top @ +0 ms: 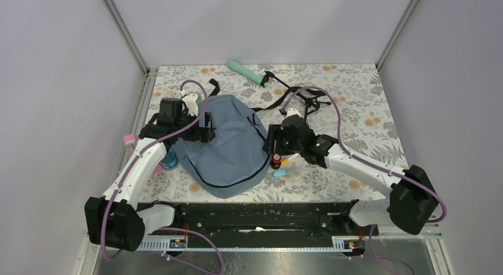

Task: Pack the student bag
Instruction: Adjust the student bag at the center of the board.

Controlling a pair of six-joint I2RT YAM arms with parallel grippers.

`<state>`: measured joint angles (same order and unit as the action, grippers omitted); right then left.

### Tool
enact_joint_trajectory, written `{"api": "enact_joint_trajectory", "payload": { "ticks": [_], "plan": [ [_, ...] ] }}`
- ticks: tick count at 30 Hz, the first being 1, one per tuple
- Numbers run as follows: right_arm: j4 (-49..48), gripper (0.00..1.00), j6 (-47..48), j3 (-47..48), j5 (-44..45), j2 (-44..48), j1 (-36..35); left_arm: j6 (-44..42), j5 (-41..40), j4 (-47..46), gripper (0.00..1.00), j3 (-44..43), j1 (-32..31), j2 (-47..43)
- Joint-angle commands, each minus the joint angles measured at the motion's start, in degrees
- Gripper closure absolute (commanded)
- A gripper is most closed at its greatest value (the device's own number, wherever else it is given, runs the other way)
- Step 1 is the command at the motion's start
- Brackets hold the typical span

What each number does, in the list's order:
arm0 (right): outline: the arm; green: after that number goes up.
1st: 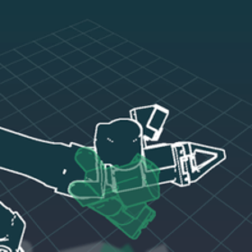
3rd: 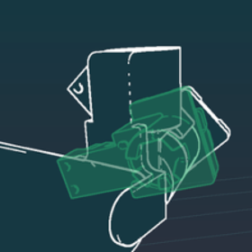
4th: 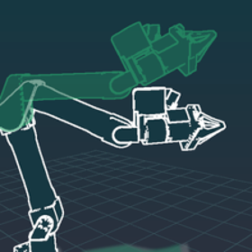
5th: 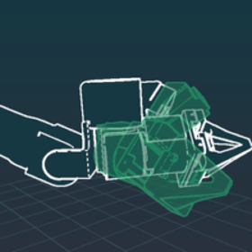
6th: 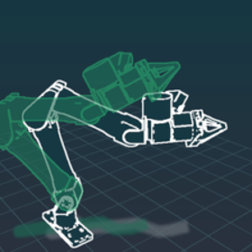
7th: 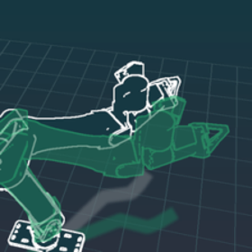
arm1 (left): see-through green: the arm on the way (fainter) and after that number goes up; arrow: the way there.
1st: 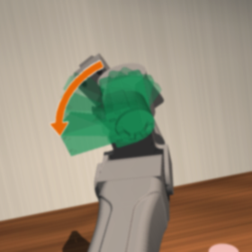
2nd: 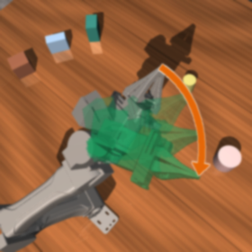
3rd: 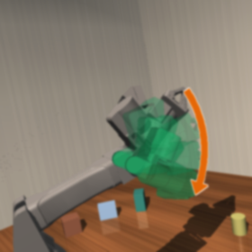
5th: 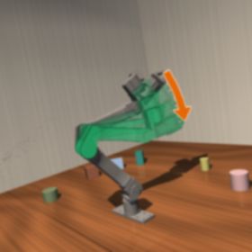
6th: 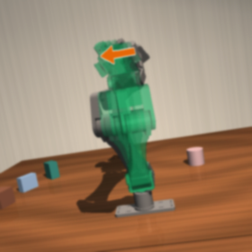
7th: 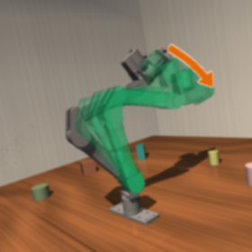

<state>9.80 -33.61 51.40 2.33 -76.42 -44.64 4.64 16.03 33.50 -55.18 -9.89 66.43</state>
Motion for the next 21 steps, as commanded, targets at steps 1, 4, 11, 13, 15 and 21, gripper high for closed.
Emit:
{"api": "enact_joint_trajectory", "payload": {
  "ticks": [1,4,11,13,15,21],
  "plan": [
    [0.8,0.38,-4.8,-2.1,-1.5,3.5,-1.5,-0.5,-8.9,0.6,0.01,3.1,-0.1,-3.3],
    [-1.6,0.37,-8.1,-3.7,-3.6,3.0,-4.0,0.7,-8.2,-1.2,0.01,5.2,-0.1,-5.7],
    [-7.8,0.37,-14.0,-1.4,-7.4,-4.3,-8.9,0.6,-5.7,1.2,0.01,4.8,-0.2,-1.9],
    [-8.2,0.42,-14.1,-0.1,-7.3,-5.5,-9.3,0.5,-6.0,1.9,0.05,4.6,-0.2,-0.7],
    [-8.6,0.56,-13.6,1.2,-6.2,-5.7,-9.3,0.5,-5.7,2.2,0.19,4.3,-0.3,0.0],
    [-4.2,0.99,-7.3,9.8,-2.7,-5.9,-8.6,0.1,-3.4,2.1,0.68,4.1,-0.8,0.4]
  ]
}}
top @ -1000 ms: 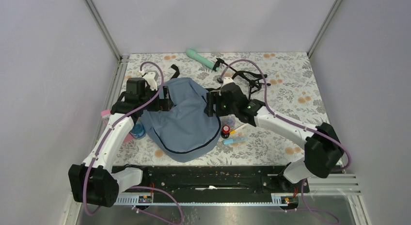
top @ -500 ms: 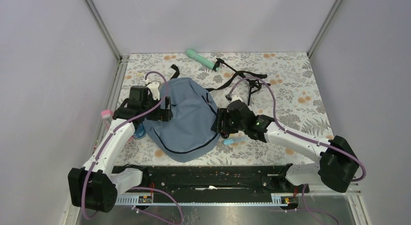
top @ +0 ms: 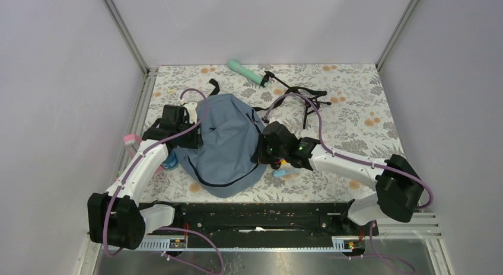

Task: Pack the student bag
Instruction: Adjust the student bag at the center of the board.

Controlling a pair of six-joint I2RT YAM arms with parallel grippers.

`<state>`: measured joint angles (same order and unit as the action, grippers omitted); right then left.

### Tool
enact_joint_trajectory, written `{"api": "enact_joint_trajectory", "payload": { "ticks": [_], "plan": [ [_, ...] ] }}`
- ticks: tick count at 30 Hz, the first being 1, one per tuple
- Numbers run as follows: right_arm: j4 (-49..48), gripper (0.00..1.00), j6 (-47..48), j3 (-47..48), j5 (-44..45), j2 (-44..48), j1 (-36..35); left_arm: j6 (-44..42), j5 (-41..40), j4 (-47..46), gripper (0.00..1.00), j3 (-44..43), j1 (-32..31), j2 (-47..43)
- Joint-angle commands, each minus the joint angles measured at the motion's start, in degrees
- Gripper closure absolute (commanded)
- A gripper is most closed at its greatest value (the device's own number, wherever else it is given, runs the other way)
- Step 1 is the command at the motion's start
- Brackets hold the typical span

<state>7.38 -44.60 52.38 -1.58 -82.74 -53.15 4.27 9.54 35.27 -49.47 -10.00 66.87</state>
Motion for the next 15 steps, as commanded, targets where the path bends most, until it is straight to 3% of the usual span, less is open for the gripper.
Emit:
{"api": "enact_joint_trajectory", "payload": {
  "ticks": [1,4,7,15],
  "plan": [
    [-0.8,1.00,4.9,10.3,1.3,0.4,0.6,0.4,3.8,0.3,0.74,-1.7,-1.0,0.1],
    [1.3,1.00,9.3,15.1,1.3,0.9,3.0,0.3,5.8,0.2,0.90,-2.5,-2.2,0.3],
    [4.6,1.00,15.0,20.2,1.3,-0.3,6.4,1.8,8.3,-1.3,0.99,-3.9,-3.7,-0.4],
    [6.1,1.00,28.0,30.1,1.3,-9.5,14.8,9.8,17.2,-10.3,1.00,-6.3,-9.3,-0.4]
  ]
}}
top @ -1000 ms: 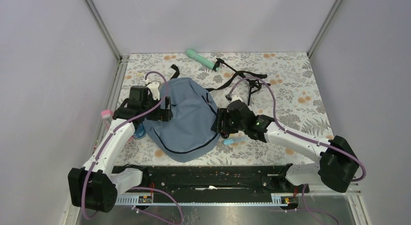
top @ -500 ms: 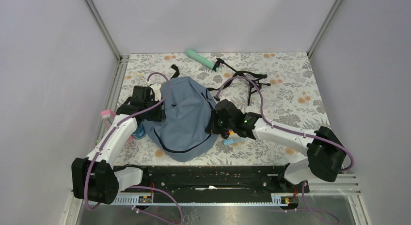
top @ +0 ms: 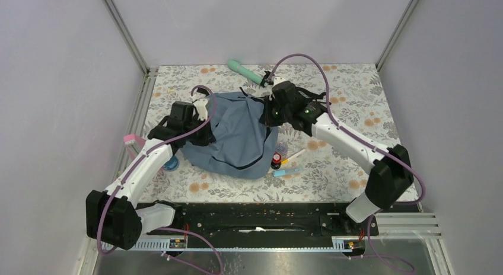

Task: Pack the student bag
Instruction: Adjust the student bag at the center of the board.

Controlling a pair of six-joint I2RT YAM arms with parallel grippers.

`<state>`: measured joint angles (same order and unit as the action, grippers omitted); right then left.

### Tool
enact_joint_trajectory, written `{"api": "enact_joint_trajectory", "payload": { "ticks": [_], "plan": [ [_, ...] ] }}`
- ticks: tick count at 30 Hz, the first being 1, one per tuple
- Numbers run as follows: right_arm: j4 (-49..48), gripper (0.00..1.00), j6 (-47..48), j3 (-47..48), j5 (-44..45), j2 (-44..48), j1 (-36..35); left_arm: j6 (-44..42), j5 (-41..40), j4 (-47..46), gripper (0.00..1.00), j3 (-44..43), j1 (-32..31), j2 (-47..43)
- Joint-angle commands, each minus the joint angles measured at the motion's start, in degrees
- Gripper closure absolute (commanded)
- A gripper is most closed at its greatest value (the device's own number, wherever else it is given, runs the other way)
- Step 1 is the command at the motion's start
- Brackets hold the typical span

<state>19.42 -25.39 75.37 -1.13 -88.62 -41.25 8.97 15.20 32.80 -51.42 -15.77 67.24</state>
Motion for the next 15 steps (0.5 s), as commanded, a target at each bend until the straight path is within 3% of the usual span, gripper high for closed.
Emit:
{"api": "enact_joint_trajectory", "payload": {
  "ticks": [1,6,12,15],
  "plan": [
    [-6.0,1.00,10.1,8.4,2.1,-5.3,3.6,5.8,12.4,-8.8,1.00,-4.8,-4.4,0.0],
    [-5.9,1.00,14.6,15.9,5.4,-13.2,6.6,8.7,15.9,-13.0,1.00,-7.5,-8.1,5.4],
    [-5.0,1.00,14.8,24.3,1.9,-19.1,8.0,7.7,15.1,-11.2,1.00,-12.5,-9.9,9.7],
    [-5.2,0.97,14.7,25.0,-0.4,-19.5,8.1,6.8,13.4,-9.4,0.84,-13.9,-9.9,10.2]
  ]
}}
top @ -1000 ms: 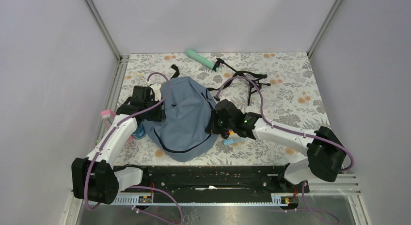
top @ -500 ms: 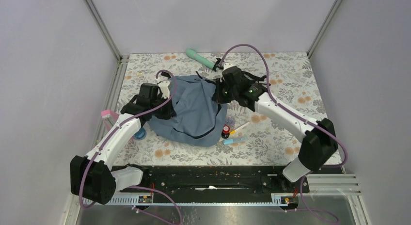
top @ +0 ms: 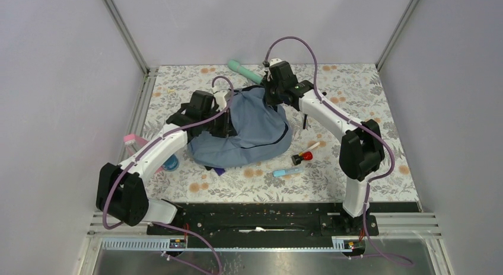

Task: Pack the student bag
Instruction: Adjust the student bag at the center of the board.

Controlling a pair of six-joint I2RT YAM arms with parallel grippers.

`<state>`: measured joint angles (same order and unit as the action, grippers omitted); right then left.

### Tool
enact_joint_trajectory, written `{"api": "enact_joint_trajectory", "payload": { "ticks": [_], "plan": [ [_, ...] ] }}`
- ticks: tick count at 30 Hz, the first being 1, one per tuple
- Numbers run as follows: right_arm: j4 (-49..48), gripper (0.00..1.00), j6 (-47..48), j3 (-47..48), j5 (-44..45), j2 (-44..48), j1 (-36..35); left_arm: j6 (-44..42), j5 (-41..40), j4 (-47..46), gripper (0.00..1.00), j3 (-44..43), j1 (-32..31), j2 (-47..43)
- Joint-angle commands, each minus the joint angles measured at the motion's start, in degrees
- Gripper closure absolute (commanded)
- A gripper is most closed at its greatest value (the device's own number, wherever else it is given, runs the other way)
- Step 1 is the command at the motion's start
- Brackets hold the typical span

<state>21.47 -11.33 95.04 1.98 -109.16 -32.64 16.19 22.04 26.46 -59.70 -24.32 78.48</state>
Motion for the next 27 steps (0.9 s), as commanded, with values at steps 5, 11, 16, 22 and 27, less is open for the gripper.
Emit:
{"api": "enact_joint_trajectory", "payload": {
  "ticks": [5,11,16,22,27],
  "plan": [
    [-7.1,0.57,0.5,3.4,-4.6,3.0,-0.6,-3.8,2.2,0.5,0.37,-7.8,-1.3,-1.8],
    [-7.1,0.15,-0.3,-2.7,-3.1,11.1,-0.5,-8.0,-4.9,1.2,0.03,-9.0,1.8,-5.7],
    [-7.1,0.11,-4.3,-13.6,0.4,22.0,-0.5,-6.4,-3.5,1.5,0.01,-8.9,5.4,-4.4],
    [-6.8,0.09,-12.7,-28.9,1.1,34.6,-0.4,-7.9,-4.7,2.3,0.01,-6.8,5.6,-4.3],
    [-14.4,0.01,-23.9,-41.3,-6.2,41.4,-0.7,-7.8,-8.2,4.1,0.01,-4.9,5.9,-3.8]
  ]
}}
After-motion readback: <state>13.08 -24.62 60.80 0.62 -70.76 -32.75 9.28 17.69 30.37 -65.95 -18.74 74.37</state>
